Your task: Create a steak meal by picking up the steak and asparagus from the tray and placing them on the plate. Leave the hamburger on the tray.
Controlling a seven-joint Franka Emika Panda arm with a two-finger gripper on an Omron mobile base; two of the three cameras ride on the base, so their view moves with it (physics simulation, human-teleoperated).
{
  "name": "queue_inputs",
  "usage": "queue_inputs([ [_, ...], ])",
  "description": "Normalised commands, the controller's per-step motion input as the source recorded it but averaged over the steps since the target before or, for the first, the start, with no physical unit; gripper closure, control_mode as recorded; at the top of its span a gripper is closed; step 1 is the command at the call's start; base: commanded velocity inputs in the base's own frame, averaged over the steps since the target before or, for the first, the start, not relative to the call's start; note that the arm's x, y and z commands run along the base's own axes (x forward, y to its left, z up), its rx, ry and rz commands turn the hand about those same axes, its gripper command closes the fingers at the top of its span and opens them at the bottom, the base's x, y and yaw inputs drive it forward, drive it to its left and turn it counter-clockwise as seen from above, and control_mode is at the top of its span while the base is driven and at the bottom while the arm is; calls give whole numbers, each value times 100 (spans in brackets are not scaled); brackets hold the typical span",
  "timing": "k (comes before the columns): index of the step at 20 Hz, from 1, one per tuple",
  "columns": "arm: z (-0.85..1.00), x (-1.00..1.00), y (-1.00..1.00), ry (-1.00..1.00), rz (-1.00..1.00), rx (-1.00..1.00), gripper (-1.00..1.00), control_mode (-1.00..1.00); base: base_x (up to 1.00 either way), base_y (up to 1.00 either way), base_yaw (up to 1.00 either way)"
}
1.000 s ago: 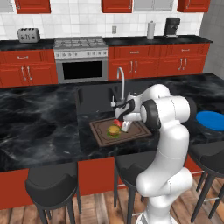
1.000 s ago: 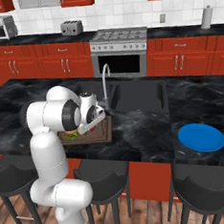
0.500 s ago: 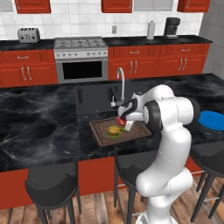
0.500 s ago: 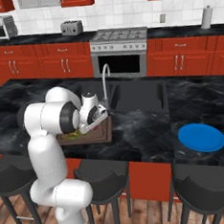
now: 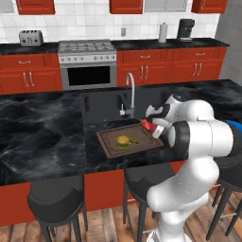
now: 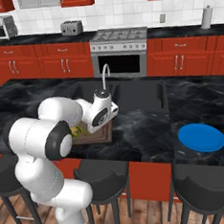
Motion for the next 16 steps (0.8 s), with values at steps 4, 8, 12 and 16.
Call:
queue_inputs([
  [4,88,-46,-64,2,0,0,100,-100,0,0,0],
  [8,85,-30,-71,13,-3,0,100,-100,0,0,0],
  [12,34,-26,-96,15,-11,0,100,-100,0,0,0],
  [16,0,-13,-100,12,-23,0,100,-100,0,0,0],
])
